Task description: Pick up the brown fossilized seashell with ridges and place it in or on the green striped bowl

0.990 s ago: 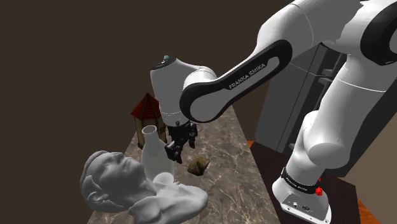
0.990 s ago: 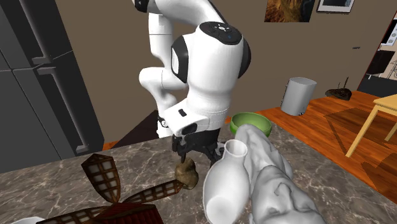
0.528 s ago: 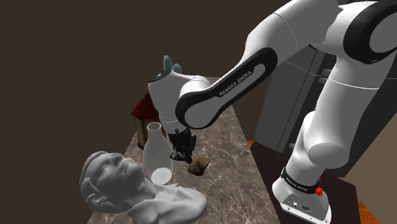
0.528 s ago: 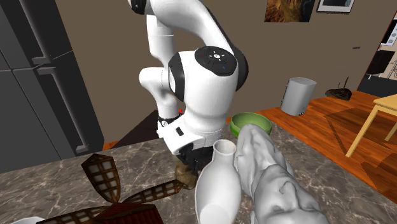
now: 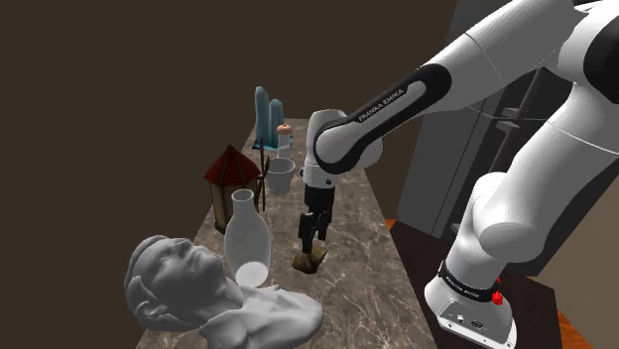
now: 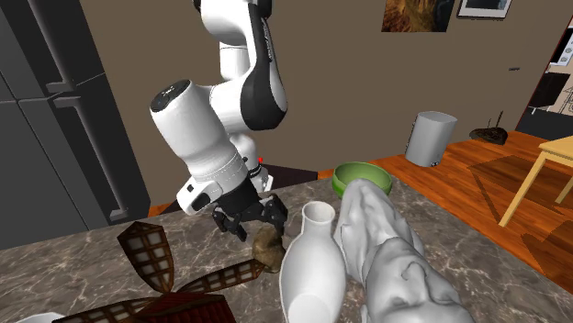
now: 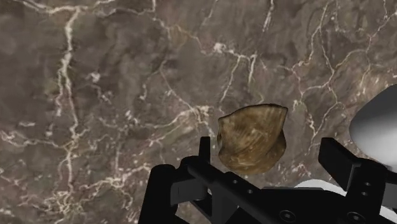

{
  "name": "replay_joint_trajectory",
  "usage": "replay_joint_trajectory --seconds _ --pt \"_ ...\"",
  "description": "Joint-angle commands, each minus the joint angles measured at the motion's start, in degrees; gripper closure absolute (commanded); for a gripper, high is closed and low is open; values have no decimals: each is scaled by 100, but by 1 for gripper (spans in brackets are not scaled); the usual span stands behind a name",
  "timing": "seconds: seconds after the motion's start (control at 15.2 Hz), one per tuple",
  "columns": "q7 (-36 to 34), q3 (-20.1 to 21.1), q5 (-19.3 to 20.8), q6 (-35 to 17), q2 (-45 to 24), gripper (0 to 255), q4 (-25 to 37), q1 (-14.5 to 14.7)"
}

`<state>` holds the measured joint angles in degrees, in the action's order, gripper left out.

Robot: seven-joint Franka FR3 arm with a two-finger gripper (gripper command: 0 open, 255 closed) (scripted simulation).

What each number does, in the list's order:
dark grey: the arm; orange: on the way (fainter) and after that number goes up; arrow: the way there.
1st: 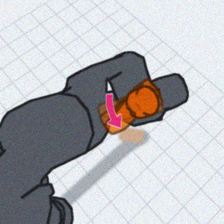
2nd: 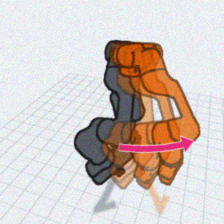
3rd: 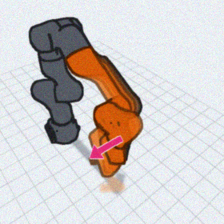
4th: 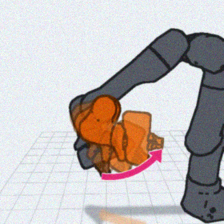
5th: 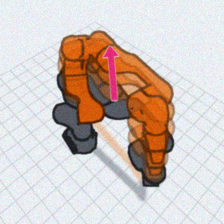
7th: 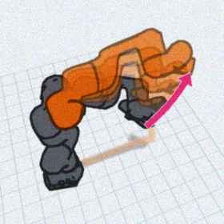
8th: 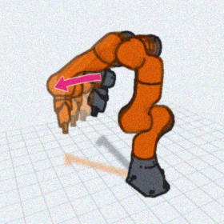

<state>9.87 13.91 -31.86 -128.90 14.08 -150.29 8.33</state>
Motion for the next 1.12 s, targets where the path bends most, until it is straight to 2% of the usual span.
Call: replay_joint_trajectory --seconds 0.0,0.4,0.92,0.99,1.06 --pt "919 -278 -619 -159 59 0 -266 62" --pt "1116 -124 -989 -739 -390 0 -372 239" --pt "1116 -123 -989 -739 -390 0 -372 238" --pt "1115 -123 -989 -739 -390 255 -372 239" --pt "1115 -123 -989 -739 -390 255 -371 239"
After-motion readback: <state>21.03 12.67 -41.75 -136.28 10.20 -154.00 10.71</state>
